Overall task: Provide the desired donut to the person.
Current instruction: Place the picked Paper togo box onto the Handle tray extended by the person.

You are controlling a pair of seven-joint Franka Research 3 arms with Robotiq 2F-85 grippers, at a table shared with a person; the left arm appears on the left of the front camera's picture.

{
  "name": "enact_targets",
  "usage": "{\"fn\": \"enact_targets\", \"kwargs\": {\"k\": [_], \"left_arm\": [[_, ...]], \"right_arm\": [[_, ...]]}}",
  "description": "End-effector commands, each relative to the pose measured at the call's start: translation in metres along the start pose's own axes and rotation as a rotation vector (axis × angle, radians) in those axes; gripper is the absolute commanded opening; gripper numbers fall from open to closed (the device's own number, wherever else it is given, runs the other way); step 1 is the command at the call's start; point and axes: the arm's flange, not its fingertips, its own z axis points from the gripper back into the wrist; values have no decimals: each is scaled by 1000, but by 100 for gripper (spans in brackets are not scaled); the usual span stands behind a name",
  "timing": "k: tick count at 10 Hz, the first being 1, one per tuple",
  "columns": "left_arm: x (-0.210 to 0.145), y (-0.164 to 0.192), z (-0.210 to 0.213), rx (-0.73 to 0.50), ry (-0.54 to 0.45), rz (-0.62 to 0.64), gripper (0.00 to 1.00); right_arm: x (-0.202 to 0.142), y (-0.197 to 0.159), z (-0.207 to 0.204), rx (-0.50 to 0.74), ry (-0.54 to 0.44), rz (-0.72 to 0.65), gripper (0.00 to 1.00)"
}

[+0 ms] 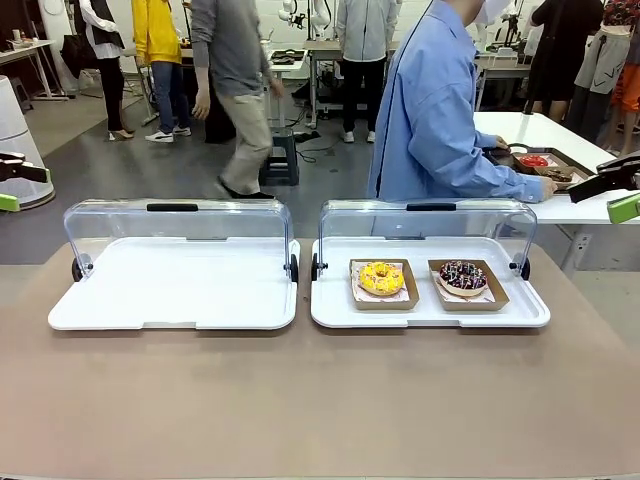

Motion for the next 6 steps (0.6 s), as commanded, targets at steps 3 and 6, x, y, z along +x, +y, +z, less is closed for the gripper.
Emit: {"fn": "enact_targets", "kwargs": {"k": [3, 6], "left_arm": [[0, -2, 1, -5, -11, -4, 100], [0, -2, 1, -5, -11, -4, 100]], "right_arm": [[0, 0, 0, 8, -9, 17, 100], [0, 0, 0, 8, -9, 17, 100]]}}
